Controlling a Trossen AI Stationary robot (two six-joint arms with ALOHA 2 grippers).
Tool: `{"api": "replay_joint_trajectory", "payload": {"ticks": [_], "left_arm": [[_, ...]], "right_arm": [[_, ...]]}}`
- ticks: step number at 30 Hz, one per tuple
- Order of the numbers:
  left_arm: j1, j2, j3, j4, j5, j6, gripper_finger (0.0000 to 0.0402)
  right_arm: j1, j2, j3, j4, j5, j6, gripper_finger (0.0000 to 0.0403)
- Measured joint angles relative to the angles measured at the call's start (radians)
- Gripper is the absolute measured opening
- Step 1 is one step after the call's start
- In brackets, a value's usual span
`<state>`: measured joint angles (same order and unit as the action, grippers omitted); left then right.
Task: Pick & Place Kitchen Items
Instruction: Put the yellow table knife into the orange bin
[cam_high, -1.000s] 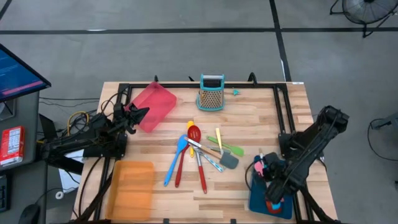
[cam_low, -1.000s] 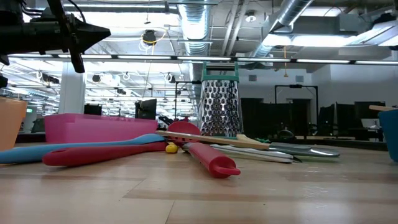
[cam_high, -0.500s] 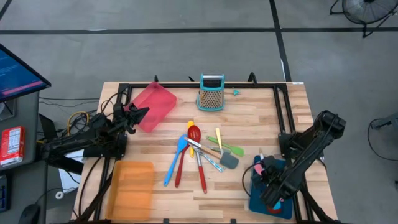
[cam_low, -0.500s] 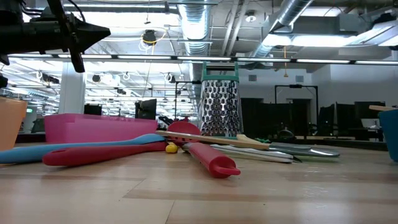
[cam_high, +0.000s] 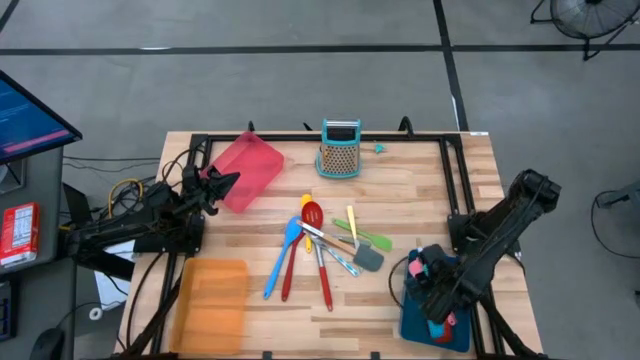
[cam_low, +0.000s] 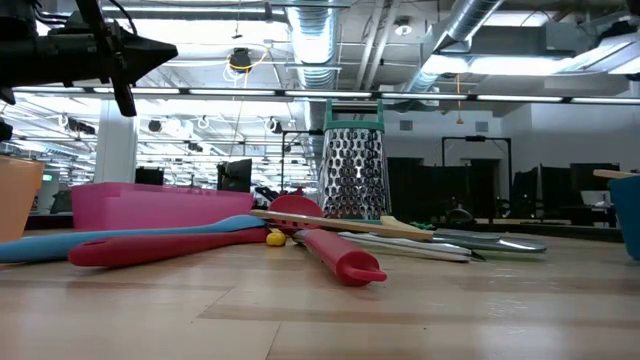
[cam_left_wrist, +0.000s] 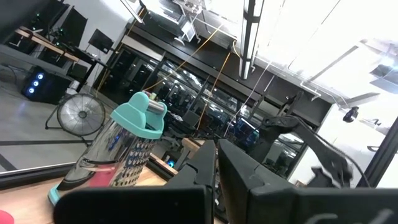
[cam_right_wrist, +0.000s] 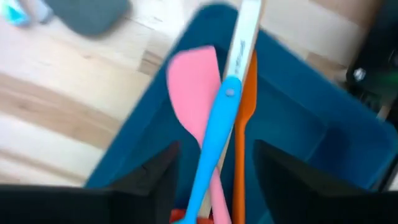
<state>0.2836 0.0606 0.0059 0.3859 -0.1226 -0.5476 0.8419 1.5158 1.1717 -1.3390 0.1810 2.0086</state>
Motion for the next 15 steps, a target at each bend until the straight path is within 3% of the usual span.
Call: {"api": "replay_joint_trajectory", "payload": {"ticks": [3, 8, 15], "left_arm": [[0.0, 0.0, 0.0, 0.0, 0.0, 0.0, 0.0002], [0.0, 0.0, 0.0, 0.001, 0.0, 0.0, 0.0002], [0.0, 0.0, 0.0, 0.002, 0.0, 0.0, 0.0002]], "right_arm": [[-0.071, -0.066, 0.04, -0.061, 0.018, -0.097, 0.0216], [-0.237, -0.142, 0.091, -0.068, 0.135, -0.308, 0.0214], [-0.513, -0.093, 0.097, 0.135, 0.112, -0.713, 0.0196]]}}
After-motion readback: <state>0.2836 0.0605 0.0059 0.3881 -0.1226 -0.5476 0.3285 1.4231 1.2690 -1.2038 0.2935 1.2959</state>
